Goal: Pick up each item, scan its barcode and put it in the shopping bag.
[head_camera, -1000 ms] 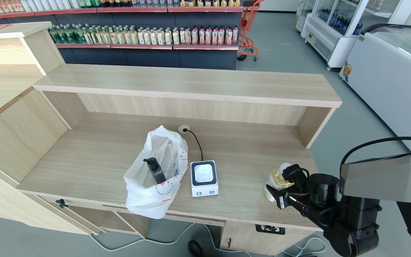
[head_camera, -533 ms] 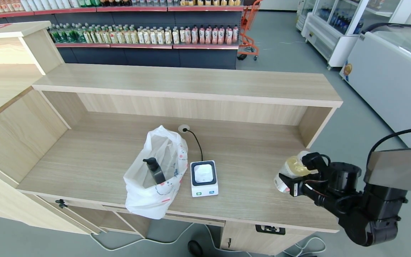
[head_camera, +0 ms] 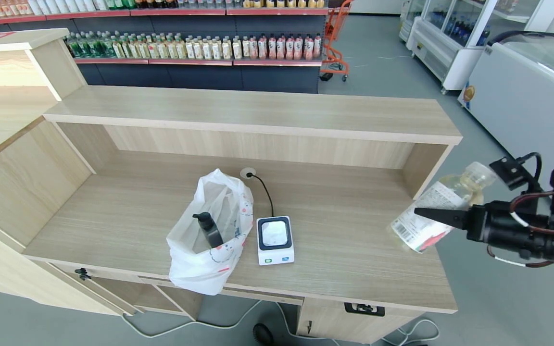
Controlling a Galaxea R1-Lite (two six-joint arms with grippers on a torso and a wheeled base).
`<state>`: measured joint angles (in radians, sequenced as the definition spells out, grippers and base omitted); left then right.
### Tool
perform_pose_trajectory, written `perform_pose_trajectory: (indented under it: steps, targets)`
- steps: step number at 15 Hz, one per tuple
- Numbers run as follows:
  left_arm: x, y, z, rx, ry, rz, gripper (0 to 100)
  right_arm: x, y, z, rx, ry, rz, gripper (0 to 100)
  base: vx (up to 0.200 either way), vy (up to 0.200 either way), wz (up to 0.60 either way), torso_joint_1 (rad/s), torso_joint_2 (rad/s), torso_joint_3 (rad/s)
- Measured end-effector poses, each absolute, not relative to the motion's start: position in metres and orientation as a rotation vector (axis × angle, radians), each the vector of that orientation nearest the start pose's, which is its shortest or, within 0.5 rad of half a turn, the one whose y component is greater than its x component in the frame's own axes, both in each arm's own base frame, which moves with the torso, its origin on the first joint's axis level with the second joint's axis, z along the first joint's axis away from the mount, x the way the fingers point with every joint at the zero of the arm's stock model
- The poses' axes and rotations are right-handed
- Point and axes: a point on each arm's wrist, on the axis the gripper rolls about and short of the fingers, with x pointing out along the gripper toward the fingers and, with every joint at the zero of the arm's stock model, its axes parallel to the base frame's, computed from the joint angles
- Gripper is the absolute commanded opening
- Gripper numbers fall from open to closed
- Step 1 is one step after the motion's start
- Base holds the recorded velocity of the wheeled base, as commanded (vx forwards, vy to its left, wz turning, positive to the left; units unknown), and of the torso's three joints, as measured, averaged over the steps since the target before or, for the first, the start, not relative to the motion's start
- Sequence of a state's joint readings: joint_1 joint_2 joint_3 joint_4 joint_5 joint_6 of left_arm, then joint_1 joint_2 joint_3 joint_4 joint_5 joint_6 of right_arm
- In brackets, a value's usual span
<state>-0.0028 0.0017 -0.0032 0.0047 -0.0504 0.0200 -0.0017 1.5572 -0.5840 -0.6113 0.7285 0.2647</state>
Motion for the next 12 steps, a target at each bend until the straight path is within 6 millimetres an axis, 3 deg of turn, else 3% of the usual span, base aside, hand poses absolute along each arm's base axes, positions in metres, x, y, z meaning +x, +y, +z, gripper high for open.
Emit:
perform_pose_trajectory:
  steps: [3, 6, 12]
  targets:
    - [-0.023, -0.001, 0.076, 0.020, 0.003, -0.054, 0, 0.192, 0.018, 0.227, 0.498, 0.510, 0.952, 0, 0.000, 0.000, 0.00, 0.000, 0.00, 0.000]
    - [-0.023, -0.001, 0.076, 0.020, 0.003, -0.054, 0, 0.151, 0.022, 0.269, 0.501, 0.457, 1.121, 0, 0.000, 0.000, 0.00, 0.000, 0.00, 0.000]
    - [-0.023, -0.001, 0.076, 0.021, 0.003, -0.054, 0, 0.110, 0.031, 0.287, 0.456, 0.410, 1.249, 0, 0.000, 0.000, 0.00, 0.000, 0.00, 0.000]
